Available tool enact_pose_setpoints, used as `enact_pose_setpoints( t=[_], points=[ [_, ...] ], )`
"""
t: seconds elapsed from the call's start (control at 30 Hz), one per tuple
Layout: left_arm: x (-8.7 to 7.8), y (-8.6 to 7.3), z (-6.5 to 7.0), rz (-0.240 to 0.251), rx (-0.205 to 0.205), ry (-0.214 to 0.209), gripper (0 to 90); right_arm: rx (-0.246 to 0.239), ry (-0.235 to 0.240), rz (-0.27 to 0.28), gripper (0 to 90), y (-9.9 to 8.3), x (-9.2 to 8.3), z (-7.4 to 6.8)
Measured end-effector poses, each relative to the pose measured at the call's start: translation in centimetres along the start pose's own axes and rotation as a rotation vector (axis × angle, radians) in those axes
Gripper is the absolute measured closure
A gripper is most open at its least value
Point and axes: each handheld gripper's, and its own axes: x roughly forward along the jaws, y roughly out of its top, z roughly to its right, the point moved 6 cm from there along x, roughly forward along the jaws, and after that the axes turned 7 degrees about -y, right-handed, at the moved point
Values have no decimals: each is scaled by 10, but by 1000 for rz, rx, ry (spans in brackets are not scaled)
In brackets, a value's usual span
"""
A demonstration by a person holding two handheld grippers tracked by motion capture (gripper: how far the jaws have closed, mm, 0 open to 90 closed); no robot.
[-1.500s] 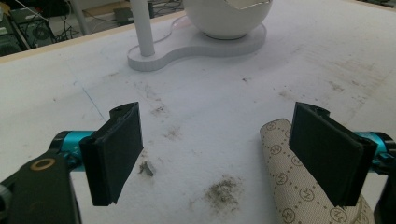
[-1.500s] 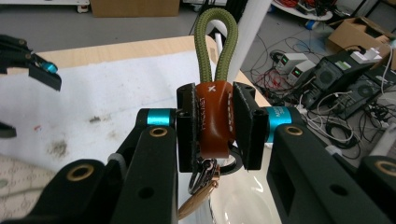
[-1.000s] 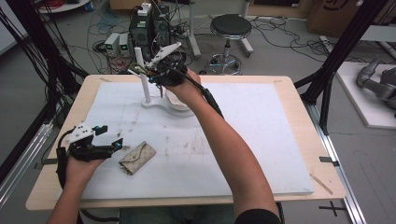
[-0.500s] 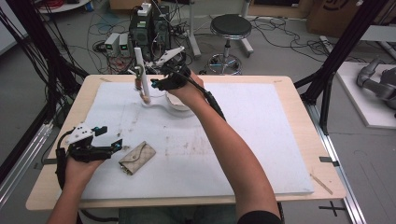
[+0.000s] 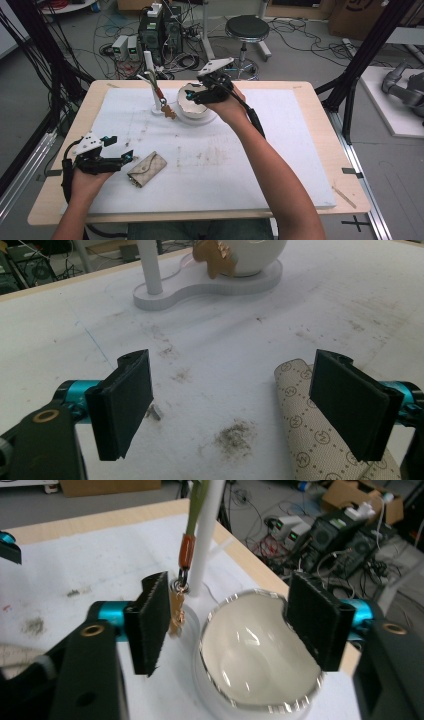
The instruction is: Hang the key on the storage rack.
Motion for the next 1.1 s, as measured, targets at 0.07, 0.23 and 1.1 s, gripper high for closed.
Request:
enact_pose_setpoints(
  t=[0.07,0.23,1.1],
  points=[
    [1,1,1,-2,0,-4,175,13,-4,15,336,-6,-9,4],
    [6,3,4,-6,6,-13,175,37,-12,32,320,-26,-31,10],
    [27,9,13,-7,17,-61,172,265,-110,28,244,-176,-123,36]
  ],
)
